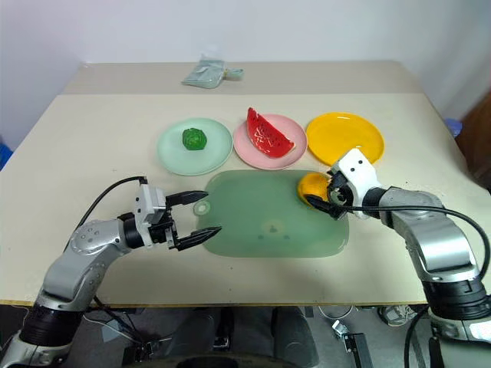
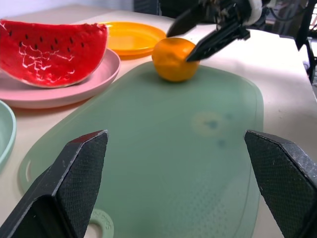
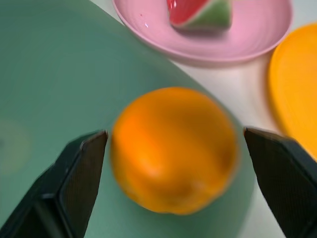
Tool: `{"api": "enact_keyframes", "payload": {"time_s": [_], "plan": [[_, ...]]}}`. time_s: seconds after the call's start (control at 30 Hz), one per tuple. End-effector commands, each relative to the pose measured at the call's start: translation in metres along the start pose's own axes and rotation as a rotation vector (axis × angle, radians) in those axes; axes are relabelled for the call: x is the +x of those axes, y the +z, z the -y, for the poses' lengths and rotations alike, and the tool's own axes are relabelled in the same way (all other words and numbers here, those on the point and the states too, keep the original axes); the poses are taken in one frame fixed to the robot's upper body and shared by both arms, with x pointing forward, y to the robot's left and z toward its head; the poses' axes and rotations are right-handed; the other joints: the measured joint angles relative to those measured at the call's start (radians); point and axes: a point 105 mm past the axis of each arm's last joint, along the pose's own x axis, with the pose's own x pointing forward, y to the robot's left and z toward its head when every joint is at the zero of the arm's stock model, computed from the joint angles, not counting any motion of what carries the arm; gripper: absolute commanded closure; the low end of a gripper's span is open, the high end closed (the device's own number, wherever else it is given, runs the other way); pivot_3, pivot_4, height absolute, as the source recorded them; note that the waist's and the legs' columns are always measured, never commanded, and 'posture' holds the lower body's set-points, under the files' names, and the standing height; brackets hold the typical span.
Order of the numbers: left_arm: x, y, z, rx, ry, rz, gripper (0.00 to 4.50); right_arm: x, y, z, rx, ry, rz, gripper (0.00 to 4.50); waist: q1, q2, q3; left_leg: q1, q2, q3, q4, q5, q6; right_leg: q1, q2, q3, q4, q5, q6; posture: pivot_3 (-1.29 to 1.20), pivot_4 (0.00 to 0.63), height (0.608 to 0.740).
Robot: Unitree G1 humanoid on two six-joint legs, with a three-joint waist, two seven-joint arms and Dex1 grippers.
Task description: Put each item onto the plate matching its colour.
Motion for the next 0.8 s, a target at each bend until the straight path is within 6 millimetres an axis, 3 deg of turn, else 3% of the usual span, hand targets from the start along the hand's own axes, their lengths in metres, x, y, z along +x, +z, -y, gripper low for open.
{"api": "enact_keyframes", "payload": {"time_s": [0.03, 0.2, 0.3, 0.43, 0.57, 0.67, 0.8], "plan": [[-0.005, 0.007, -0.001, 0.037, 0.015, 0.019, 0.0, 0.0, 0.004, 0.0, 0.023, 0.01, 0.008, 0.02, -0.001, 0.0, 0.0, 0.0, 0.0, 0.0, 0.0, 0.0, 0.0, 0.0, 0.0, 0.0, 0.0, 0.0, 0.0, 0.0, 0.15, 0.74], [-0.008, 0.006, 0.0, 0.037, 0.025, 0.013, 0.0, -0.001, 0.004, 0.006, 0.038, -0.014, 0.021, 1.23, -0.001, 0.0, 0.0, 0.0, 0.0, 0.0, 0.0, 0.0, 0.0, 0.0, 0.0, 0.0, 0.0, 0.0, 0.0, 0.0, 0.15, 0.74], [-0.01, 0.005, -0.001, 0.039, 0.042, 0.009, 0.0, -0.005, 0.021, 0.009, 0.01, -0.015, 0.093, 1.24, -0.001, 0.0, 0.0, 0.0, 0.0, 0.0, 0.0, 0.0, 0.0, 0.0, 0.0, 0.0, 0.0, 0.0, 0.0, 0.0, 0.15, 0.74], [-0.014, 0.005, -0.007, 0.039, 0.09, 0.007, 0.0, -0.001, 0.05, 0.038, 0.025, -0.148, 0.179, 1.24, -0.007, 0.001, 0.0, 0.0, 0.0, 0.001, 0.0, 0.0, 0.0, -0.001, 0.0, 0.0, 0.0, 0.0, 0.0, 0.0, 0.15, 0.74], [-0.019, 0.008, -0.012, 0.035, 0.134, 0.021, 0.0, 0.016, 0.047, 0.096, 0.066, -0.412, 0.107, 1.24, -0.004, 0.001, 0.0, 0.0, 0.0, 0.001, 0.0, 0.0, -0.001, -0.001, 0.0, 0.0, 0.001, 0.0, 0.0, 0.0, 0.15, 0.74], [-0.02, 0.009, -0.011, 0.034, 0.14, 0.026, 0.0, 0.03, 0.046, 0.115, 0.106, -0.468, 0.101, 1.24, -0.002, 0.001, 0.0, -0.001, 0.0, 0.001, 0.0, 0.0, -0.001, -0.001, 0.0, -0.001, 0.0, 0.0, 0.0, 0.0, 0.15, 0.74], [-0.02, 0.011, -0.008, 0.037, 0.14, 0.025, 0.0, 0.043, 0.044, 0.126, 0.127, -0.474, 0.088, 1.24, -0.005, 0.001, 0.001, -0.001, 0.0, 0.002, 0.0, 0.001, -0.001, -0.002, 0.0, -0.001, 0.0, 0.0, 0.0, 0.0, 0.15, 0.74]]}}
